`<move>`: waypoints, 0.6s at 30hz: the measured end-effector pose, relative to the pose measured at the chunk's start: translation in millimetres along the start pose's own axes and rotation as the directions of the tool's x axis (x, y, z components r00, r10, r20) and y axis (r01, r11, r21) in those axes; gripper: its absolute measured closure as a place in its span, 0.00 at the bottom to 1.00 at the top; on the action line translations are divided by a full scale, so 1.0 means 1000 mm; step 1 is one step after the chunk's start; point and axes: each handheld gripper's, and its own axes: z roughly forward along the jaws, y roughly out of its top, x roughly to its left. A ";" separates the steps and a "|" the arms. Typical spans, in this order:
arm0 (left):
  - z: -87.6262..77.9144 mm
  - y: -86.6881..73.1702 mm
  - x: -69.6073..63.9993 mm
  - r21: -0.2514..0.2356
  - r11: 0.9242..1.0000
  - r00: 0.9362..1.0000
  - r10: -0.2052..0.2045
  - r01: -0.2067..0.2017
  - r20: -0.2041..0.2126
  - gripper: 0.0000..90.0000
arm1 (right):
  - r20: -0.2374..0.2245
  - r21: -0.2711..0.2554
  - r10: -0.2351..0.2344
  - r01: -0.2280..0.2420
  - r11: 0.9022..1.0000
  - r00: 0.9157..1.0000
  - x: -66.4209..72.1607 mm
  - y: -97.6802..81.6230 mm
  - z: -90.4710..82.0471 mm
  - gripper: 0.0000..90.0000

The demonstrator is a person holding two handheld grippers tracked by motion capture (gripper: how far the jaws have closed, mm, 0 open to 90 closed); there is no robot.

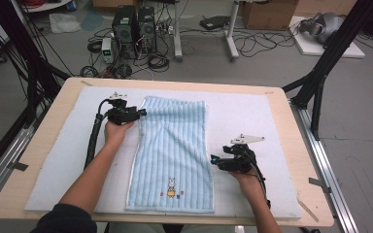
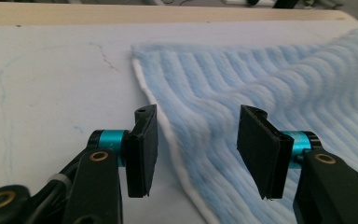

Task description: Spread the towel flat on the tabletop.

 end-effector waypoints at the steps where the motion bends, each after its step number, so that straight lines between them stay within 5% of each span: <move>1: -0.004 -0.003 -0.002 -0.003 1.000 1.000 0.004 -0.004 0.016 0.54 | 0.006 -0.002 -0.006 0.006 1.000 1.000 0.001 0.000 0.001 0.35; 7: -0.019 -0.022 -0.021 0.066 0.995 0.994 0.065 -0.071 0.086 0.54 | 0.067 -0.037 -0.053 0.056 0.998 0.996 0.001 0.004 0.007 0.59; 18: -0.022 -0.039 -0.038 0.134 0.983 0.988 0.111 -0.125 0.102 0.47 | 0.095 -0.007 -0.033 0.034 0.999 0.995 -0.002 0.024 0.036 0.51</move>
